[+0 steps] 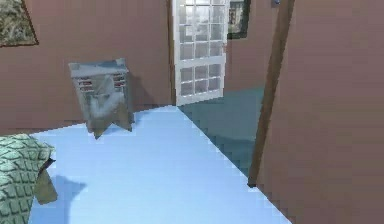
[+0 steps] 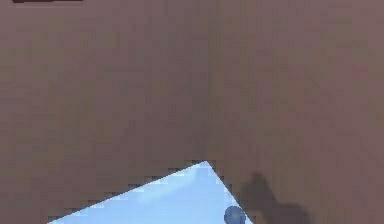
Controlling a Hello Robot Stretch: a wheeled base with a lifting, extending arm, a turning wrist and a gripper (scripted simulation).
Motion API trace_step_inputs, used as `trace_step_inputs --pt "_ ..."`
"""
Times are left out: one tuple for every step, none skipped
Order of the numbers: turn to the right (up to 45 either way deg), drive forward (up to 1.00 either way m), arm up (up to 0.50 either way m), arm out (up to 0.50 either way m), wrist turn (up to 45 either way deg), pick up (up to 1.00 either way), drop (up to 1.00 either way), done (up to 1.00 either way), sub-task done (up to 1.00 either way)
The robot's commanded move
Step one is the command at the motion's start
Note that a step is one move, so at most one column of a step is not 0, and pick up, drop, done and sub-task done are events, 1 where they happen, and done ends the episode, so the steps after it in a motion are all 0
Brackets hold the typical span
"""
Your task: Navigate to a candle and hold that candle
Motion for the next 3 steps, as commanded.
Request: trace_step_inputs --pt "0.0 1.0 0.0 0.0 0.0 0.0 0.0 0.0 0.0" --pt "3.0 0.0 0.0 0.0 0.0 0.0 0.0 0.0 0.0" --pt "0.0 0.35 0.0 0.0 0.0 0.0 0.0 0.0 0.0"
